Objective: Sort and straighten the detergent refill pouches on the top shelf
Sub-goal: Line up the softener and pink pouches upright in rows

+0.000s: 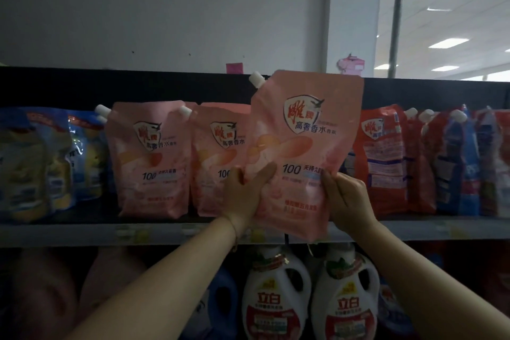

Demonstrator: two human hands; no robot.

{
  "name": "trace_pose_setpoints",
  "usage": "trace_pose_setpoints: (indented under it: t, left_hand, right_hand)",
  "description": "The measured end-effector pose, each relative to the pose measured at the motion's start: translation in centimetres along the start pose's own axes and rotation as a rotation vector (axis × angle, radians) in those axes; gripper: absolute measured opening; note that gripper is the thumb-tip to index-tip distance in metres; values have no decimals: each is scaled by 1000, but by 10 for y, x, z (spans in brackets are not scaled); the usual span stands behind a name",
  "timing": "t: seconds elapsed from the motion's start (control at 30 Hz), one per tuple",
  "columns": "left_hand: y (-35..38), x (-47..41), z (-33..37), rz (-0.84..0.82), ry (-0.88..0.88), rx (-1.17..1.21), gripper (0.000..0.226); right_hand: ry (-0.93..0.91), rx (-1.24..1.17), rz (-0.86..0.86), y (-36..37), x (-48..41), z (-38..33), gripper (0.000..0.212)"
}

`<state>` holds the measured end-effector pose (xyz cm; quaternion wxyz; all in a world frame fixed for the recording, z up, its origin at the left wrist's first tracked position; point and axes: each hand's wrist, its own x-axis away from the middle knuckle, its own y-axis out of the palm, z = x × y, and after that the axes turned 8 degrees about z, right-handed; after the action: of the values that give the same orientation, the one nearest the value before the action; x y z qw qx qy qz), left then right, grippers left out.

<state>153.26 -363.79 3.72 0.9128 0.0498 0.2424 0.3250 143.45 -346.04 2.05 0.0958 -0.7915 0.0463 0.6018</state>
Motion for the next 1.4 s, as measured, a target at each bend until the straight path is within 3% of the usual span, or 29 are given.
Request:
trace_pose_setpoints:
  t: [0.07, 0.23, 0.37, 0.5, 0.53, 0.63, 0.73, 0.87, 0.93, 1.0, 1.1, 1.2, 1.3, 1.4]
  left_hand:
    - [-10, 0, -1, 36, 47, -14, 72]
    - [-38, -3, 2, 185, 101, -7, 47]
    - [-61, -18, 0, 301, 123, -28, 59]
    - [-76, -38, -10, 395, 156, -72, 68]
    - [-78, -44, -15, 419, 145, -87, 70]
    - [-75, -55, -26, 489, 141, -93, 64]
    - [-66, -63, -34, 507, 136, -106, 59]
    - [-62, -74, -46, 477, 266, -339, 63]
    - [-64, -75, -49, 465, 384, -481, 63]
    - [-69, -76, -51, 410, 633, -710, 61]
    - [-85, -84, -47, 17, 1028, -1057, 69]
    - [-109, -98, -30, -371, 1119, -1371, 99]
    - [-129, -114, -27, -430, 1271, -1525, 118]
    - [-127, -122, -31, -437, 1257, -1627, 120]
  right_hand:
    - [34, 57, 4, 10, 4, -7, 49]
    - [133, 156, -41, 44, 1, -34, 50]
    - [241, 250, -152, 76, -8, -56, 46]
    - [377, 137, -234, 110, -20, -72, 41]
    - [404, 127, -257, 117, -22, -73, 45]
    - [453, 0, -344, 124, -23, -71, 92]
    - [298, 98, -508, 121, -16, -68, 124]
    - [-12, 686, -565, 120, -9, -65, 110]
    - [-137, 826, -609, 122, -9, -62, 100]
    - [-232, 826, -679, 122, -9, -58, 91]
    - [-276, 766, -820, 121, -17, -49, 89]
    - [-307, 769, -941, 119, -27, -44, 101]
    - [-347, 786, -1006, 121, -35, -38, 116]
    - [-376, 823, -1000, 128, -36, -29, 117]
